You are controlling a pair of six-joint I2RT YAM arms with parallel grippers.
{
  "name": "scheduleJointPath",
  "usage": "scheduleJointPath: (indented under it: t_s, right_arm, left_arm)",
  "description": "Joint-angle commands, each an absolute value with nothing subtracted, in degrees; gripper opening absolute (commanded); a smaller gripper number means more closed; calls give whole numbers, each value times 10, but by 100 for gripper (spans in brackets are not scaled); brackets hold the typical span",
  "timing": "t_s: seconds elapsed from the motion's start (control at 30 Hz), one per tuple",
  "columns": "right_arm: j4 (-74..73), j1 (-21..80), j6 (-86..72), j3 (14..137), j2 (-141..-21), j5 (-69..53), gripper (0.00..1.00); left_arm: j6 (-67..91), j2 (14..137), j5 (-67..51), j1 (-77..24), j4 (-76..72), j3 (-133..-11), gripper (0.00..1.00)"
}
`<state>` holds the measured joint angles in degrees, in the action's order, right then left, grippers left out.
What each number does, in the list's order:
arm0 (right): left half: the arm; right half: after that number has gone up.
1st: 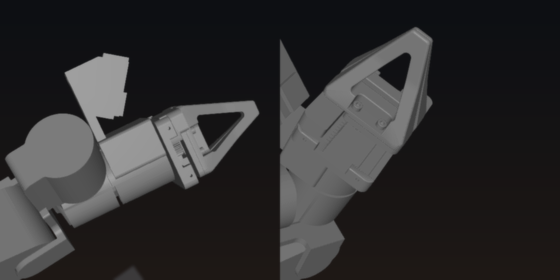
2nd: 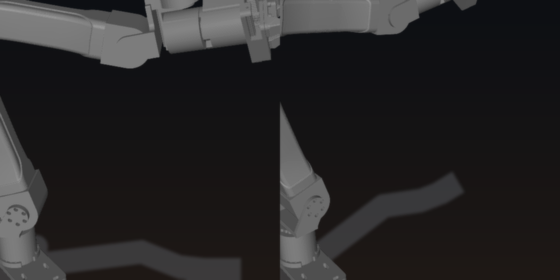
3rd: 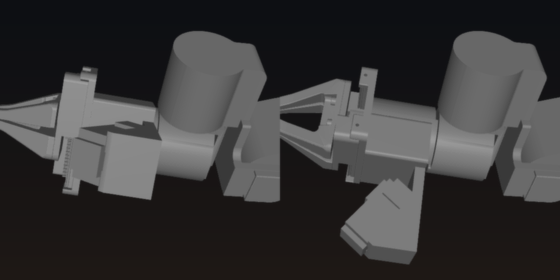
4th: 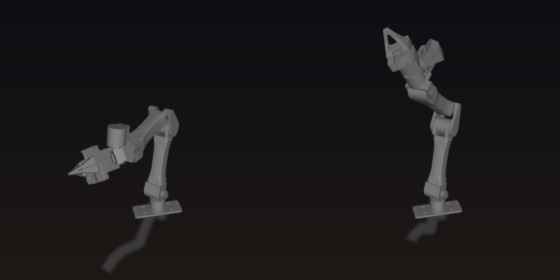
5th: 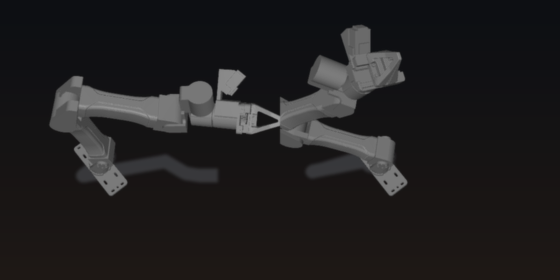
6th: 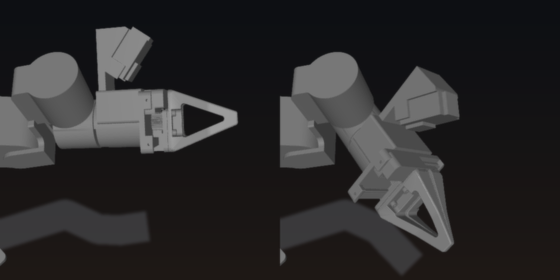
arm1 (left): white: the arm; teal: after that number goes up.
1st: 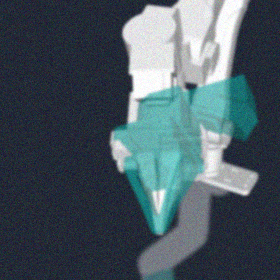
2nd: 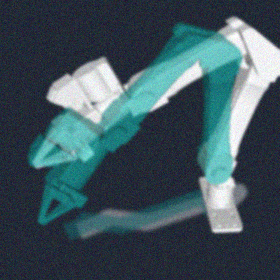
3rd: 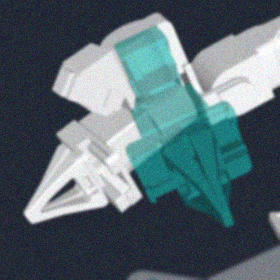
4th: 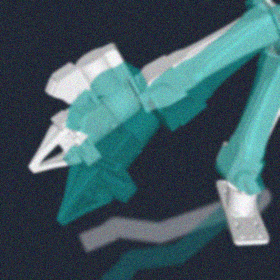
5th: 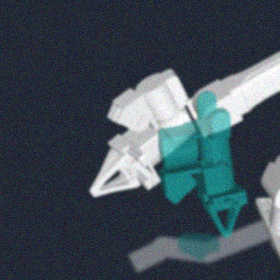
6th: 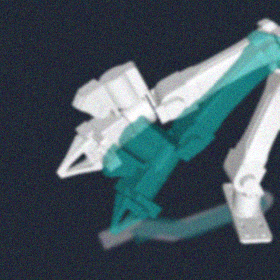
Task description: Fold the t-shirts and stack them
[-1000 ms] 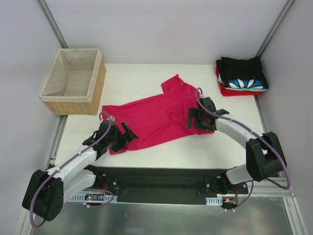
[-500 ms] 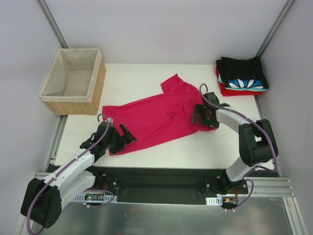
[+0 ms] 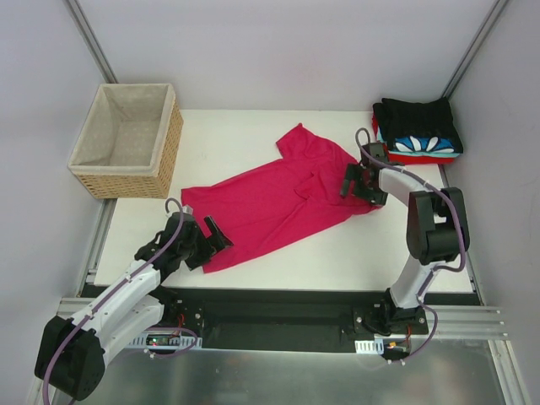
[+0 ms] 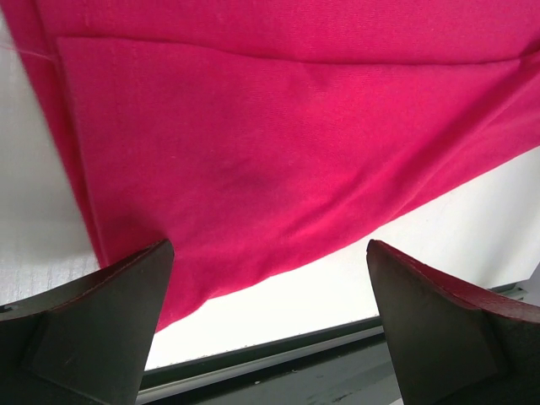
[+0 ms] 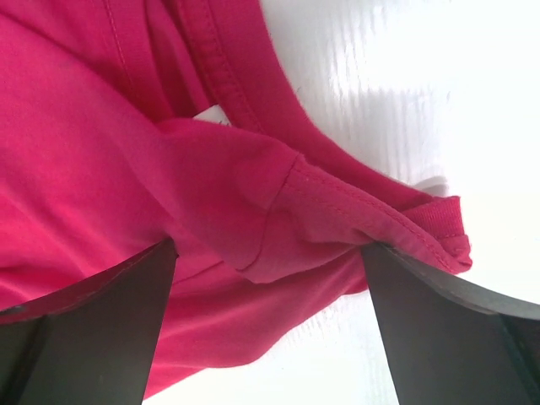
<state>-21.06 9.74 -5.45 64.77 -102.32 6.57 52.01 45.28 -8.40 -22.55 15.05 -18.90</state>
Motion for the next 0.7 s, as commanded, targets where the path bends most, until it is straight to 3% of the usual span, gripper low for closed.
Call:
scheduleJointPath:
  t_s: [0.0, 0.37, 0.67]
  right_arm:
    - [-225, 85, -38, 694, -1034, 42, 97]
    - [-244, 131, -52, 685, -894, 17, 97]
    - [-232, 149, -59, 661, -911, 25, 97]
  left_arm:
    - [509, 446, -69, -229, 165, -192, 99]
    - [506, 450, -71, -229, 164, -212, 99]
    - [507, 446, -71, -229, 166, -211, 99]
